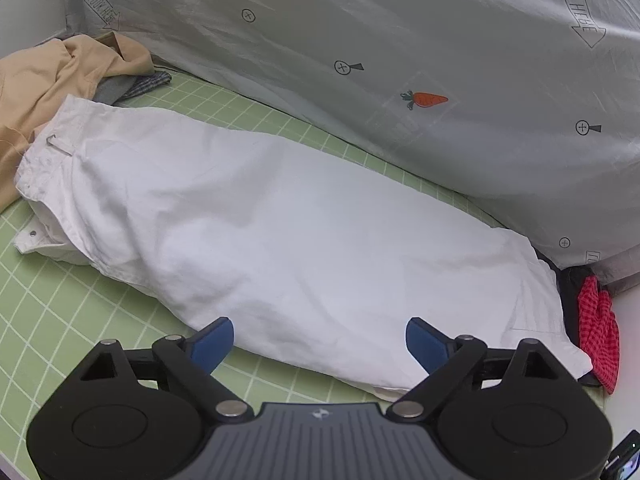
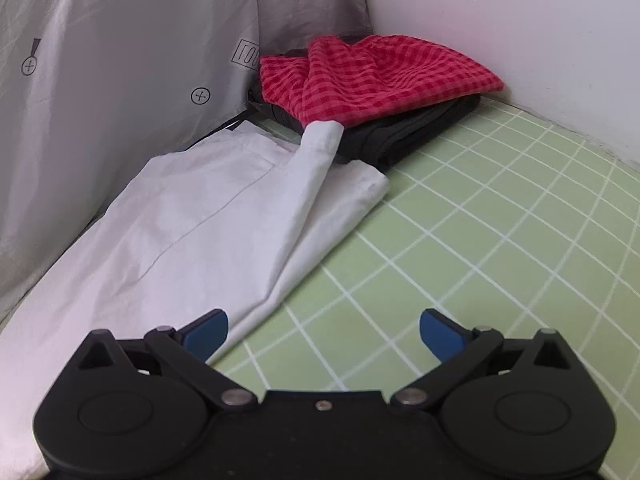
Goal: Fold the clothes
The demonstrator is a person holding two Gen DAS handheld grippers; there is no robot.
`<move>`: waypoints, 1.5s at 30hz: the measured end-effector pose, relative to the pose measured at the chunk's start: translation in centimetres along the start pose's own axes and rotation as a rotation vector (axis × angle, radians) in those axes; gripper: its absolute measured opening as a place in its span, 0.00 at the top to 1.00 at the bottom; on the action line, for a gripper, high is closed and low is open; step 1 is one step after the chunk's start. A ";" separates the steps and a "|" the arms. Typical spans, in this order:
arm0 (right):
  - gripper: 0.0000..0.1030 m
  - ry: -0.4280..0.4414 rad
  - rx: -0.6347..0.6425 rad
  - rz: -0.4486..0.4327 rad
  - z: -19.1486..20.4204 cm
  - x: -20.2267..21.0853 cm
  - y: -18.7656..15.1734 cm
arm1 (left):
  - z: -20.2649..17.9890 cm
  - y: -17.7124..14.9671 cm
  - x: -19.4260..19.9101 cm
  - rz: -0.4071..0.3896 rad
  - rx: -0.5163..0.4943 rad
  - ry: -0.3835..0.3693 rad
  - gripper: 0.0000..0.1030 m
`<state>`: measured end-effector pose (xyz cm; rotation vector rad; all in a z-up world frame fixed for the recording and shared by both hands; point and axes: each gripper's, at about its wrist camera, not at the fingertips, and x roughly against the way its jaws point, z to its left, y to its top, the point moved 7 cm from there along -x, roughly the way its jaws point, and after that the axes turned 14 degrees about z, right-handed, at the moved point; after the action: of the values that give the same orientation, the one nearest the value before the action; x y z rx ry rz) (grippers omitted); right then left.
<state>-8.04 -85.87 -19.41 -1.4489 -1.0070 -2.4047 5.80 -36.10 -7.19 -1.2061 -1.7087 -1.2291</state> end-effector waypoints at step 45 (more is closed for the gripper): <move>0.39 -0.054 0.032 -0.072 -6.1 4.1 -1.9 | -7.3 -6.0 0.2 0.058 -0.144 0.009 0.09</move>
<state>-15.45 -87.38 -18.71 -1.4994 -1.1229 -2.3988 0.19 -43.67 -6.62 -1.3230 -1.5905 -1.3388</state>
